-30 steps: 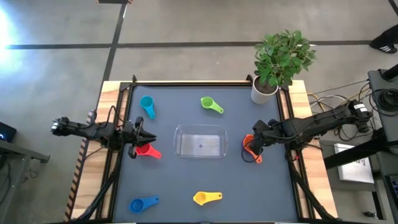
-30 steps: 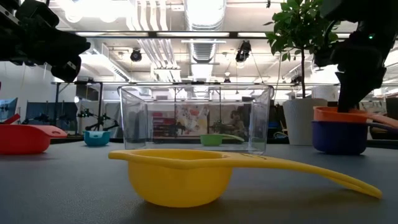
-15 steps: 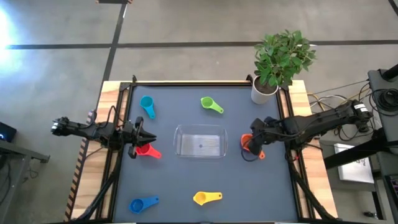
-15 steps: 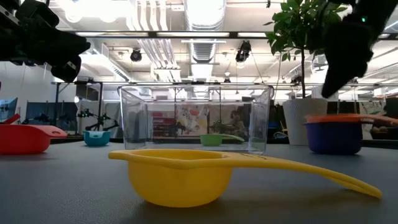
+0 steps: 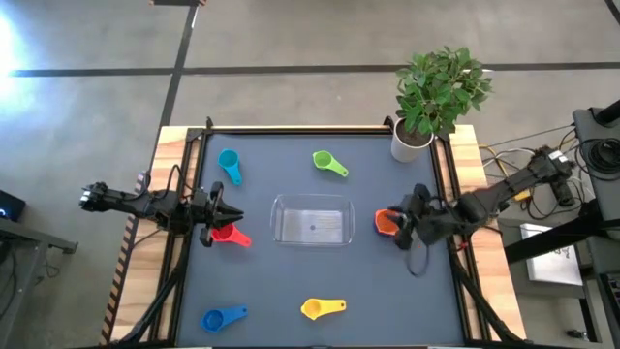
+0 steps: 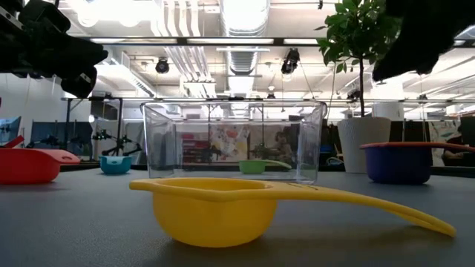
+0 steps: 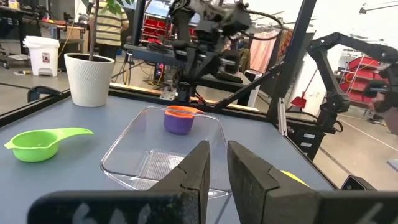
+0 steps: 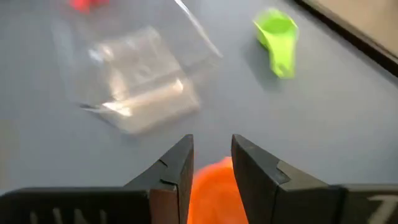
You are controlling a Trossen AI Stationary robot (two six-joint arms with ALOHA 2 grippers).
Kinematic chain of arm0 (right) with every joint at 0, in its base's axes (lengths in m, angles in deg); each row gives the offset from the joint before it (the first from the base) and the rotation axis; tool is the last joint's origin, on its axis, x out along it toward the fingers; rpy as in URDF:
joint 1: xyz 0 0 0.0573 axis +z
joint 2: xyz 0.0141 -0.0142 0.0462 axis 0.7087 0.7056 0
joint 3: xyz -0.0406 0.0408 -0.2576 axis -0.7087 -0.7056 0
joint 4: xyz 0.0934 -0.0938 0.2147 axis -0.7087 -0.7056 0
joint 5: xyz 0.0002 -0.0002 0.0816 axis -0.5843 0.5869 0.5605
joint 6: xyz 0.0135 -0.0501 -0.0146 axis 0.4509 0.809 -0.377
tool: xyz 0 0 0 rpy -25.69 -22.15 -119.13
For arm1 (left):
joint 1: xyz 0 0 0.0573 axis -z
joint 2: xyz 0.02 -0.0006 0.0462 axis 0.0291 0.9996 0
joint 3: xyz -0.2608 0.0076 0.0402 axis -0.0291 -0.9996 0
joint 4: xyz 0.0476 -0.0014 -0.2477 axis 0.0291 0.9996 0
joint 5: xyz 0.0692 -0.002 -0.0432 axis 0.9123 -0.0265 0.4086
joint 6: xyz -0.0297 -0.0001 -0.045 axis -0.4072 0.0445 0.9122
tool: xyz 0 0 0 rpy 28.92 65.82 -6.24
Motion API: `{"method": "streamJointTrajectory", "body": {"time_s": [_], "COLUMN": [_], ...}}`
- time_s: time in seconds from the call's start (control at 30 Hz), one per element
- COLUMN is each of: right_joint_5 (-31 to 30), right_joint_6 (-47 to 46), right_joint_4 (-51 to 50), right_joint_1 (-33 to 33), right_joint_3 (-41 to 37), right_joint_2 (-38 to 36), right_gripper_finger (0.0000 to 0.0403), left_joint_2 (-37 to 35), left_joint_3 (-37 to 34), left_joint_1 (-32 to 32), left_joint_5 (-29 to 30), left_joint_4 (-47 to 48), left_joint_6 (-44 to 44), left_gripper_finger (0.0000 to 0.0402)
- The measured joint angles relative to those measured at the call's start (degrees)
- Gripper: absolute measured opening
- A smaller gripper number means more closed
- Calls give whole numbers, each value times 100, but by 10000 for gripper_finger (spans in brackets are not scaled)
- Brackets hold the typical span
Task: Nest measuring cups in basket
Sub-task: Stack the red measuring cup on top of the orange measuring cup
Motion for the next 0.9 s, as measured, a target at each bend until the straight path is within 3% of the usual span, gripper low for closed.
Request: {"method": "streamJointTrajectory", "body": {"time_s": [0.17,0.37,0.7,0.9], "right_joint_5": [-904,-953,-844,-766], "right_joint_6": [1014,1781,1484,1482], "right_joint_4": [1962,3869,4132,4135], "right_joint_1": [928,1344,1396,1396], "right_joint_3": [-737,-1392,-1824,-1742], "right_joint_2": [-28,133,230,228], "right_gripper_finger": [76,59,52,52], "left_joint_2": [0,1,0,1], "left_joint_3": [2,1,2,2], "left_joint_1": [0,0,0,0], "left_joint_5": [0,0,0,6], "left_joint_4": [0,0,-7,-170], "left_joint_6": [0,0,-5,-887], "left_gripper_finger": [39,39,39,39]}}
